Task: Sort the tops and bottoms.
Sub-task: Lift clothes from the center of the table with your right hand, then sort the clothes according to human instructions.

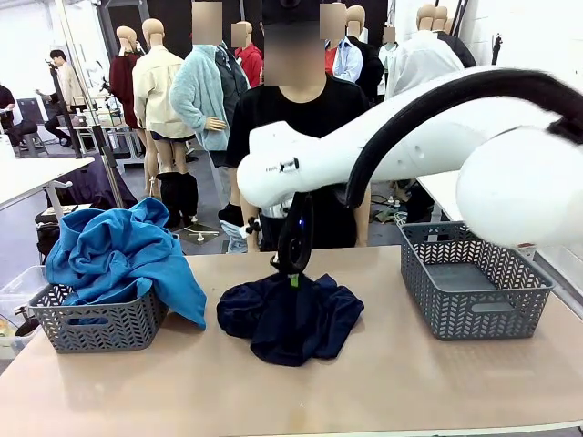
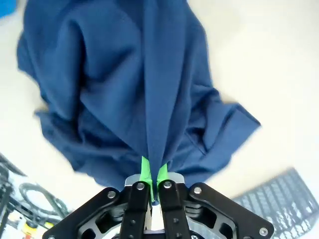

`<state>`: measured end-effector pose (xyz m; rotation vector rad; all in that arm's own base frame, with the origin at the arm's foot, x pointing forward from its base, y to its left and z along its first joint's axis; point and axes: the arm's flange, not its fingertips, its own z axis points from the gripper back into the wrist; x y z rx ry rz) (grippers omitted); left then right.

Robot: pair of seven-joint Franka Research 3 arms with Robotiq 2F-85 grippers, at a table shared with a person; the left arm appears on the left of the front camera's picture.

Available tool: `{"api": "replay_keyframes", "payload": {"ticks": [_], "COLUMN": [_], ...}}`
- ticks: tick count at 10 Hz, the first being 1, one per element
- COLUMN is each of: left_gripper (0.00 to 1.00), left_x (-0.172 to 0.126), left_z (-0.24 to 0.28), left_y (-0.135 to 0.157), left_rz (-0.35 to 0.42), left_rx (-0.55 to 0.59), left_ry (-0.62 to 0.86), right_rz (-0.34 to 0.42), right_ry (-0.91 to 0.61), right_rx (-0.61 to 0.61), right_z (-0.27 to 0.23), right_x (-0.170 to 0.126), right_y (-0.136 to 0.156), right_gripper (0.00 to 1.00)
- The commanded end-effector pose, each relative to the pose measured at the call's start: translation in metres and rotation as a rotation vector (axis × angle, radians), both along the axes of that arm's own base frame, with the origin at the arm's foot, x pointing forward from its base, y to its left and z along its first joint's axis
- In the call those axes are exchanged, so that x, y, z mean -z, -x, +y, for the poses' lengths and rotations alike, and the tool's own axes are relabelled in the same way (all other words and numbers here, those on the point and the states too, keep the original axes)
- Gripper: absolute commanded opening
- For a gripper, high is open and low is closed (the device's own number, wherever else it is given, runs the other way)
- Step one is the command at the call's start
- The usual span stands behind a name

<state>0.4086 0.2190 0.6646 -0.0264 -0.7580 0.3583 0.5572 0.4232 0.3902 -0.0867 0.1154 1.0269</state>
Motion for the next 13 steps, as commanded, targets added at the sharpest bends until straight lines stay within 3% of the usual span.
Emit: {"api": "replay_keyframes", "payload": {"ticks": [1,2,5,7,10,13], "left_gripper": [1.00,1.00,1.00,1.00,1.00,1.00], "left_x": [0.000,0.000,0.000,0.000,0.000,0.000], "left_z": [0.001,0.001,0.001,0.001,0.001,0.001], "left_y": [0.001,0.001,0.001,0.001,0.001,0.001], "left_rz": [-0.001,-0.001,-0.001,-0.001,-0.001,-0.001], "left_rx": [-0.001,-0.001,-0.001,-0.001,-0.001,-0.001], "left_ry": [-0.004,-0.004,-0.004,-0.004,-0.004,-0.004], "right_rz": [-0.096,-0.120,-0.282,-0.388,-0.462,-0.519], "right_ry": [0.114,0.191,0.264,0.264,0.156,0.067], "right_rx": [-0.139,-0.201,-0.216,-0.206,-0.169,-0.151], "right_z": [-0.028,-0.033,-0.031,-0.026,-0.038,-0.045], "right_x": [-0.081,-0.131,-0.270,-0.332,-0.401,-0.437], "right_y": [0.030,0.038,0.066,0.101,0.134,0.156], "right_gripper": [0.00,0.00,0.00,0.00,0.00,0.00]}}
